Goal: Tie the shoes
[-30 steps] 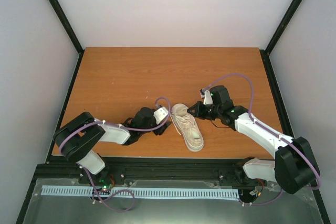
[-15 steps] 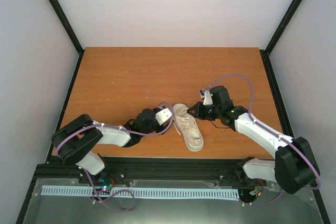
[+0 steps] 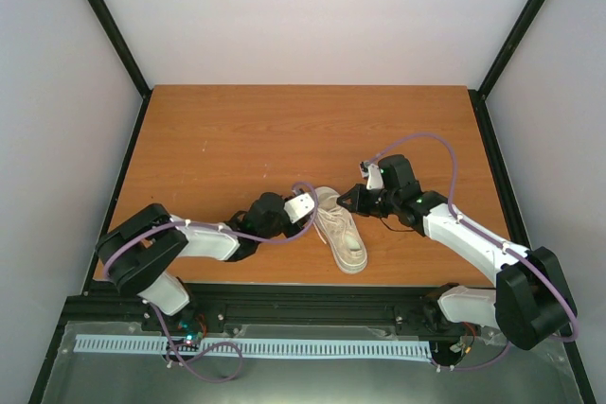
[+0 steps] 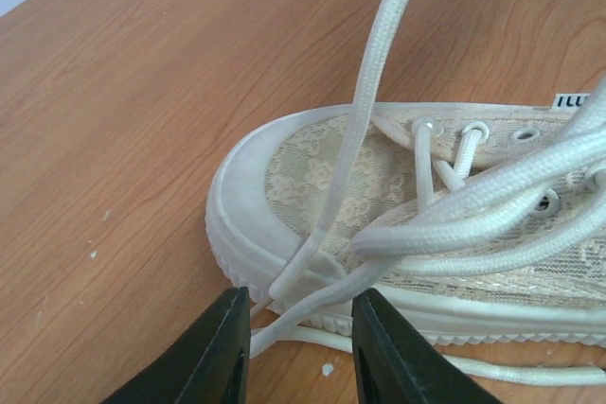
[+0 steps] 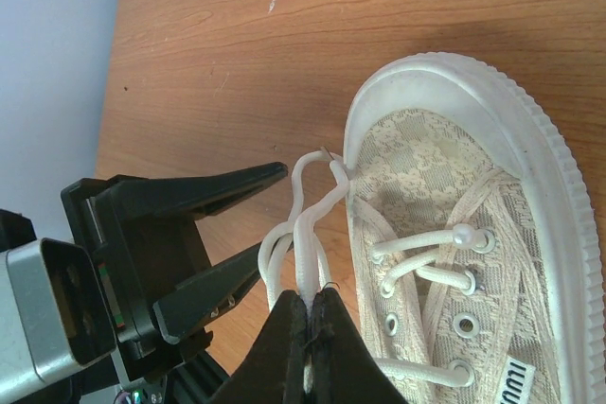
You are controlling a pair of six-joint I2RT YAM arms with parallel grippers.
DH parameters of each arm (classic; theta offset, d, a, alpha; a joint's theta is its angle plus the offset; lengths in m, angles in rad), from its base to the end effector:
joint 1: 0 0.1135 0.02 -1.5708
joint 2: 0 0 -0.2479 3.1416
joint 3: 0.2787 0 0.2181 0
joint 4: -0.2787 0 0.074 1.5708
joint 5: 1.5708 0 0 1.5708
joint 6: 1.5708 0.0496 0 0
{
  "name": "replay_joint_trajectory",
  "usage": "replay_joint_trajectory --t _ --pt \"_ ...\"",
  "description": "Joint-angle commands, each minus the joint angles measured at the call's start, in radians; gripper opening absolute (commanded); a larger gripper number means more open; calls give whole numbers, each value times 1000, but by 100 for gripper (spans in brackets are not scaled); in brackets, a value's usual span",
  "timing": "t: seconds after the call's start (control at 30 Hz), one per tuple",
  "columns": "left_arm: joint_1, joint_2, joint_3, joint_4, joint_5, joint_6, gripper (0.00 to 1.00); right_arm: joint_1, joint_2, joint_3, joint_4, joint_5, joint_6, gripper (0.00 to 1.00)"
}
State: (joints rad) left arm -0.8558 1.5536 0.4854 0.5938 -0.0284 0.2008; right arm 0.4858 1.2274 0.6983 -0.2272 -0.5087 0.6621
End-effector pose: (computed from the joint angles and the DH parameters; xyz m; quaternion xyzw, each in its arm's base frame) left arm 0.1841 -0.2099 0.1501 0.4238 0.7408 -0.1562 0.4973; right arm 0.1949 0.1302 0.2124 -0.0210 0.8940 0.4022 0.1965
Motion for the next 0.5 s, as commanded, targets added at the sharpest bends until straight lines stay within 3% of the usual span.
replay_joint_trajectory --t 0.0,0.17,0.37,0.47 --pt "-9 18 49 -14 29 13 30 -1 -25 -15 18 -2 -10 3" --pt "-9 33 65 -31 41 8 22 -1 -29 -15 18 0 -9 3" --pt "-9 32 87 -90 21 -28 1 -1 -40 -18 8 40 -4 3" --pt "-9 3 68 -126 1 -84 1 -2 -55 -6 -3 109 6 3"
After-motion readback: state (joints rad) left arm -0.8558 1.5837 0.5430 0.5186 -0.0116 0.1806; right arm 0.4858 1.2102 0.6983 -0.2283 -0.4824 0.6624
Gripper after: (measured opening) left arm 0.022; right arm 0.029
